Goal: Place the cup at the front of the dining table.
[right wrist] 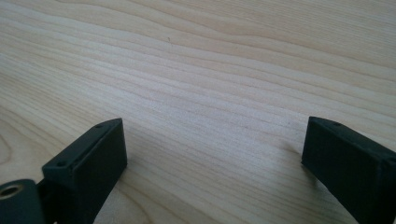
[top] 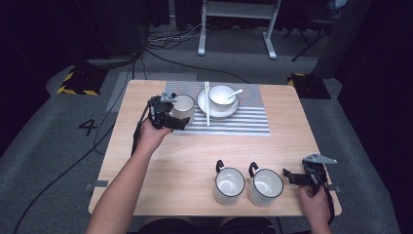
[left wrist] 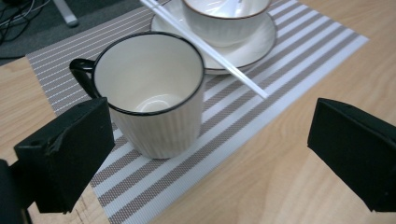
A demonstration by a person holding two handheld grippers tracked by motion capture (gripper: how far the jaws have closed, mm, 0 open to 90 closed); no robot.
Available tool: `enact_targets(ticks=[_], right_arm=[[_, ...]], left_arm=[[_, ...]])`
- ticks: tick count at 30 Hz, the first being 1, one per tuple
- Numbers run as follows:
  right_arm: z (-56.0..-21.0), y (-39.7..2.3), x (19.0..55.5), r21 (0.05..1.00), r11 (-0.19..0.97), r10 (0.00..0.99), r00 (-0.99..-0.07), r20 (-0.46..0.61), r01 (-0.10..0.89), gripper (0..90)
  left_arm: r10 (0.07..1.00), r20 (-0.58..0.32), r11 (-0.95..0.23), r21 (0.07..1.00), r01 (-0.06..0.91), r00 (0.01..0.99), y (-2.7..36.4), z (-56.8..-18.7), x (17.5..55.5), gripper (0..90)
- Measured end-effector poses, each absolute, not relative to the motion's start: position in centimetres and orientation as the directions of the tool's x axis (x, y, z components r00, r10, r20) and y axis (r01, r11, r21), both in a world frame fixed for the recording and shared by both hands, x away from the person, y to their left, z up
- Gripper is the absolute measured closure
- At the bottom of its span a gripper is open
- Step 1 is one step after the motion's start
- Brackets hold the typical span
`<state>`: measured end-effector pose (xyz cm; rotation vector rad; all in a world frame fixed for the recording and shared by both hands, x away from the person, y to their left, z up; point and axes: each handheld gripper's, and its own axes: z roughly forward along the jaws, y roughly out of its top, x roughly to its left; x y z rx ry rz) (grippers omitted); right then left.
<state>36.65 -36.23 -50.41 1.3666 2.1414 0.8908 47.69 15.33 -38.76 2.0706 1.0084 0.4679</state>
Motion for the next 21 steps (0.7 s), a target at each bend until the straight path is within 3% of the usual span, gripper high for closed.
enact_targets(ticks=[21], right_arm=[[-50.4,-36.1,36.6,0.727,0.285,0.914,-0.406,-0.01,0.625,7.5]], left_arm=[[0.691,-0.07,-0.403,0.789,0.464,0.719,15.5,-34.9,39.3,4.7]])
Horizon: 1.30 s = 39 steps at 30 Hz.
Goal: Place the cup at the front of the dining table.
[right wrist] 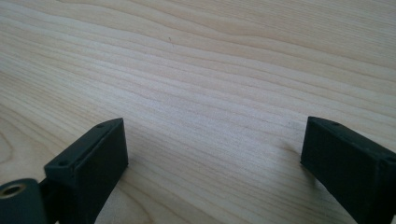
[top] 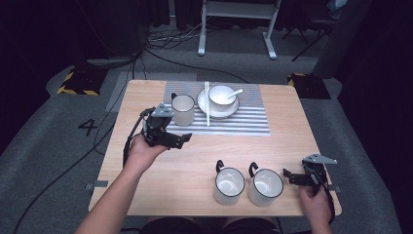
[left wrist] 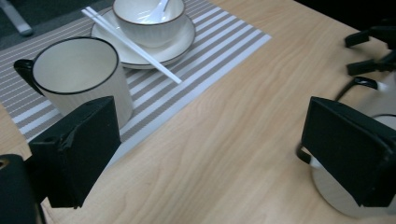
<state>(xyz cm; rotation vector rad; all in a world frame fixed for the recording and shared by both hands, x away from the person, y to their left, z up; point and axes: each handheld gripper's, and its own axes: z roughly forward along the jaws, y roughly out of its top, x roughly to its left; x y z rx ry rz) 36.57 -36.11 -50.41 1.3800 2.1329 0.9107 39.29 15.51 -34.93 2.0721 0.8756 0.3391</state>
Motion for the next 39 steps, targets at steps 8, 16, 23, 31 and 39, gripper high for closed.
enact_targets(ticks=[8,16,23,31,39], right_arm=[[-50.4,-36.2,36.5,0.725,0.291,0.912,-0.41,-0.013,0.624,7.7],[-50.4,-36.2,36.5,0.726,0.293,0.91,-0.414,-0.013,0.622,7.9],[-50.4,-36.2,36.5,0.726,0.294,0.91,-0.415,-0.013,0.622,8.0],[-50.4,-36.2,36.5,0.726,0.294,0.91,-0.415,-0.013,0.622,8.0],[-50.4,-36.2,36.5,0.726,0.294,0.909,-0.416,-0.012,0.622,8.0]], left_arm=[[0.696,-0.039,-0.421,0.786,0.452,0.717,16.5,-35.1,36.3,4.3],[0.694,-0.031,-0.381,0.831,0.404,0.719,17.7,-36.4,33.3,4.1],[0.718,-0.067,-0.355,0.821,0.447,0.693,19.1,-37.7,32.2,4.6],[0.719,-0.125,-0.352,0.783,0.513,0.684,20.2,-39.2,31.9,6.1],[0.729,-0.08,-0.398,0.758,0.516,0.68,20.6,-42.0,31.5,7.0]])
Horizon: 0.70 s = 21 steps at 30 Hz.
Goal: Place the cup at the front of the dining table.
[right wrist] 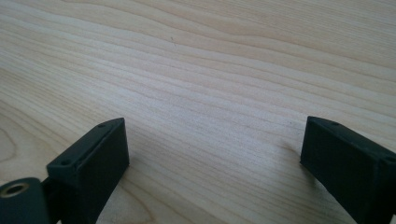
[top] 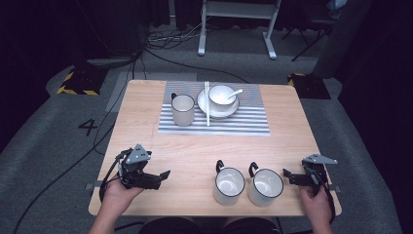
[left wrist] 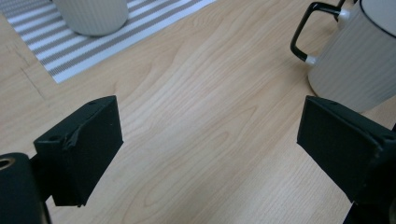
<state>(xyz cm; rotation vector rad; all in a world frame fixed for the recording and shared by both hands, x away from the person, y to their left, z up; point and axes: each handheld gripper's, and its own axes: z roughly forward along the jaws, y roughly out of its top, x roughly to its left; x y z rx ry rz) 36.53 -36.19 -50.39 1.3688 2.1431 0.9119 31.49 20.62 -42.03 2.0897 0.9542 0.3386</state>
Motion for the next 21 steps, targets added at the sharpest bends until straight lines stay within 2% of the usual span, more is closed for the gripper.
enact_targets(ticks=[8,14,21], right_arm=[[-50.4,-36.2,36.5,0.726,0.295,0.909,-0.416,-0.013,0.621,8.0],[-50.4,-36.2,36.5,0.726,0.294,0.909,-0.416,-0.012,0.622,8.0],[-50.4,-36.2,36.5,0.726,0.294,0.91,-0.415,-0.012,0.622,8.0]], left_arm=[[0.764,-0.07,-0.41,0.716,0.566,0.642,21.4,-44.5,31.2,7.5],[0.73,-0.087,-0.449,0.687,0.572,0.678,21.7,-46.3,31.3,9.8],[0.768,-0.1,-0.43,0.652,0.624,0.633,22.4,-48.1,31.5,10.6]])
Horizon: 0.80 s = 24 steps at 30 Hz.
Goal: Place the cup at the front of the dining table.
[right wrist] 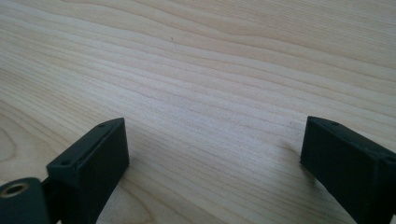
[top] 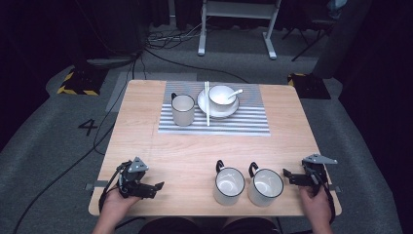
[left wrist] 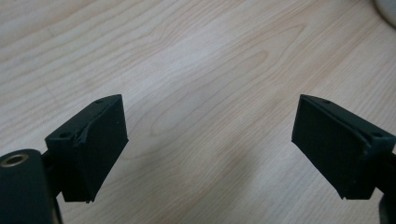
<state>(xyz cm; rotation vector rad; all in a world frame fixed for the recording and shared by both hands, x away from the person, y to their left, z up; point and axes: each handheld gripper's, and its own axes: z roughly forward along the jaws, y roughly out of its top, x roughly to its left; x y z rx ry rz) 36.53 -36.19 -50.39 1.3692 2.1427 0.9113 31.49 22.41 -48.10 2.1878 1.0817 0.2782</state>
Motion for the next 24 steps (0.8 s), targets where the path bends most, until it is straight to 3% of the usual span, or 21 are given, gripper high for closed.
enact_targets(ticks=[5,15,19,24], right_arm=[[-50.4,-36.2,36.5,0.726,0.295,0.909,-0.416,-0.013,0.622,8.0],[-50.4,-36.2,36.5,0.726,0.295,0.909,-0.416,-0.014,0.621,8.0],[-50.4,-36.2,36.5,0.724,0.299,0.909,-0.417,-0.017,0.621,8.2],[-50.4,-36.3,36.5,0.723,0.306,0.908,-0.419,-0.025,0.619,8.3]], left_arm=[[0.781,-0.115,-0.418,0.634,0.651,0.613,22.6,-48.9,31.3,10.9],[0.783,-0.039,-0.47,0.618,0.631,0.621,22.0,-49.7,30.7,10.2],[0.773,-0.028,-0.464,0.656,0.595,0.633,22.0,-50.4,30.6,3.1],[0.778,-0.014,-0.468,0.655,0.593,0.628,22.1,-50.3,30.6,1.2]])
